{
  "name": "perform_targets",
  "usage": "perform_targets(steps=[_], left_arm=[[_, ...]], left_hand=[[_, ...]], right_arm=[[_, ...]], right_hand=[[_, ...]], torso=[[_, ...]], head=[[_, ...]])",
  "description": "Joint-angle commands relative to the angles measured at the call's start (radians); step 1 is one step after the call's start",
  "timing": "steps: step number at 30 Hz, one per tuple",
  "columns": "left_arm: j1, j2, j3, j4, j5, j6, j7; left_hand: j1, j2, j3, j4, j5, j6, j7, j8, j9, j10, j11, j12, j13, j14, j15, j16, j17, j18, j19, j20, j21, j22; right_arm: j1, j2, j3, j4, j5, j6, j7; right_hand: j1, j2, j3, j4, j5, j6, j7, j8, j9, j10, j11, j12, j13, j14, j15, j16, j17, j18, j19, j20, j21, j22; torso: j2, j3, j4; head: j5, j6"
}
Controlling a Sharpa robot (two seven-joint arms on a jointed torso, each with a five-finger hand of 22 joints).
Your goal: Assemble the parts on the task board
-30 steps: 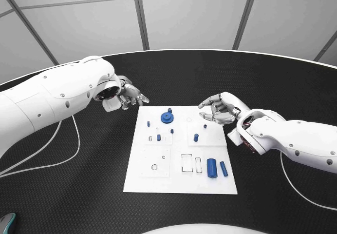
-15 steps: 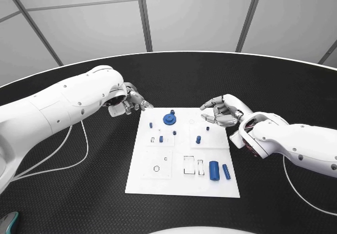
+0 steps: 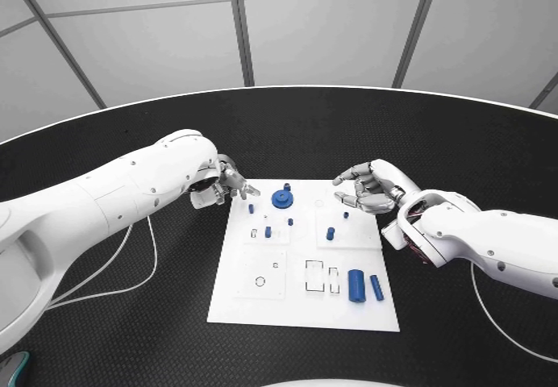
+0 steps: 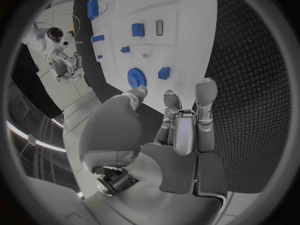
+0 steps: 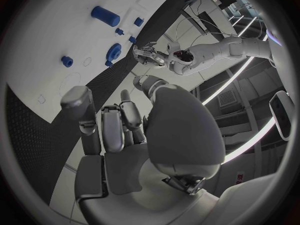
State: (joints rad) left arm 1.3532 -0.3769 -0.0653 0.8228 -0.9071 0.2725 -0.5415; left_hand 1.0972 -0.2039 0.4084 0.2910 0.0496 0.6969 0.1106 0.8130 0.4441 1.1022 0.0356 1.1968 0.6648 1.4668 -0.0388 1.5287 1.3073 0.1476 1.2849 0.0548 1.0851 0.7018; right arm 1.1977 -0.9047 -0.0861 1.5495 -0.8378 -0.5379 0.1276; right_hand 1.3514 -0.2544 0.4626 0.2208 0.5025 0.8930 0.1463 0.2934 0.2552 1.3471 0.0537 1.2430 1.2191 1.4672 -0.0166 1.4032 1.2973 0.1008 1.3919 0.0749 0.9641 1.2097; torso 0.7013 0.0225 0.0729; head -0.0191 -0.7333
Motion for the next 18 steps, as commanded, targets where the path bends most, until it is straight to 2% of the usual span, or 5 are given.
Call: perform_targets(steps=[1,18], left_arm=[[-0.002,0.004,0.000,-0.007,-0.002,0.011,-0.002],[-0.006,0.026,0.000,-0.029,-0.004,0.074,-0.031]], left_hand=[[-0.002,0.018,-0.010,0.002,0.002,0.003,0.001,-0.006,-0.002,0.007,-0.002,0.008,0.008,0.061,0.005,-0.003,0.111,0.004,0.007,0.003,0.013,0.011],[0.001,0.030,-0.018,0.001,0.002,0.020,-0.003,-0.002,-0.004,0.017,-0.005,0.017,0.021,0.063,0.002,0.000,0.117,0.002,0.015,0.002,0.025,0.029]], right_arm=[[0.000,0.001,0.000,0.000,0.000,0.000,0.000],[0.000,0.005,0.000,-0.001,0.000,0.001,0.000]], right_hand=[[-0.011,0.000,0.008,0.001,0.007,0.001,0.002,0.003,-0.001,-0.008,0.002,-0.003,-0.001,0.041,-0.006,-0.005,0.000,0.016,-0.006,0.003,-0.005,-0.001],[-0.011,0.000,0.008,0.001,0.007,0.001,0.002,0.003,-0.001,-0.008,0.002,-0.003,-0.001,0.041,-0.006,-0.005,0.000,0.016,-0.006,0.003,-0.005,-0.001]], torso=[[0.002,0.0004,-0.0013],[0.002,-0.0007,-0.0012]], head=[[0.002,0.002],[0.000,-0.001]])
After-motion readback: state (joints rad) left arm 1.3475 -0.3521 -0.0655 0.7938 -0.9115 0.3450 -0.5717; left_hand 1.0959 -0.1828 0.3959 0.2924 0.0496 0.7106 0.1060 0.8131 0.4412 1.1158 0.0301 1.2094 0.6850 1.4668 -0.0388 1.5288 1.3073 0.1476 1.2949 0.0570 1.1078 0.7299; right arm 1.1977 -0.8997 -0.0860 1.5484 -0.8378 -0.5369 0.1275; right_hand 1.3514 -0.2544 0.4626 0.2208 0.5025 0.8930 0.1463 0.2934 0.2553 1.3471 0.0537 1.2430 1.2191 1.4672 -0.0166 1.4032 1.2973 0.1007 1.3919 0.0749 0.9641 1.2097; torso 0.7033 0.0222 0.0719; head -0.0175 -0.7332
